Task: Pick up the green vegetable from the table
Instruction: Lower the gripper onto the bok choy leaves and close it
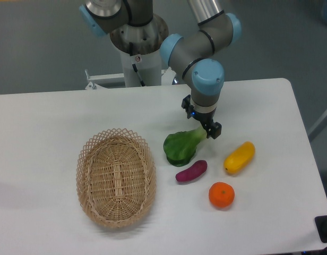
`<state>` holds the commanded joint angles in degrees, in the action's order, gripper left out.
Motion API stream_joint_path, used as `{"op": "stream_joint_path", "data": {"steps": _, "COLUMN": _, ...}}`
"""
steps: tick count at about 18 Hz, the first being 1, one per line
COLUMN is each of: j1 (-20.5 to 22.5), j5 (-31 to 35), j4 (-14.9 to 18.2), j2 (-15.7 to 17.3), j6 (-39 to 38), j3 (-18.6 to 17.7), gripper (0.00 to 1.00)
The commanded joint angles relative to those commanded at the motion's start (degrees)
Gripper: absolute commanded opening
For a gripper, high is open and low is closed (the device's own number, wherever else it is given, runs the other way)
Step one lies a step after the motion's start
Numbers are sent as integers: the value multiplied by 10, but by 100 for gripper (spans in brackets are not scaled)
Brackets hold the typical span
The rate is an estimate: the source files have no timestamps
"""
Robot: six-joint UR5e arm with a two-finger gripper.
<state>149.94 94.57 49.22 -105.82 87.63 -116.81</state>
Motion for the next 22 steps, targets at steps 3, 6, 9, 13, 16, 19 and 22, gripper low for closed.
{"op": "stream_joint_path", "data": {"steps": 3, "j1": -9, "j5": 21, "j4": -8, "j2": -10, "j6": -5, "j3": 0, "gripper": 100}}
{"op": "stream_joint_path", "data": {"steps": 6, "j1": -11, "j5": 23, "j4": -16, "j2": -12, "j6": -6, "j3": 1, "gripper": 100}}
{"op": "stream_joint_path", "data": {"steps": 9, "j1": -11, "j5": 22, "j4": -22, "j2": -12, "j6": -8, "j3": 2, "gripper": 76}}
{"op": "stream_joint_path", "data": {"steps": 13, "j1": -11, "j5": 21, "j4": -24, "j2": -12, "j6": -8, "j3": 4, "gripper": 48}}
{"op": "stream_joint_path", "data": {"steps": 16, "j1": -11, "j5": 22, "j4": -24, "j2": -11, "j6": -8, "j3": 5, "gripper": 40}}
{"op": "stream_joint_path", "data": {"steps": 19, "j1": -9, "j5": 21, "j4": -23, "j2": -9, "j6": -6, "j3": 11, "gripper": 32}}
{"op": "stream_joint_path", "data": {"steps": 22, "j1": -8, "j5": 22, "j4": -22, "j2": -7, "j6": -1, "j3": 11, "gripper": 28}}
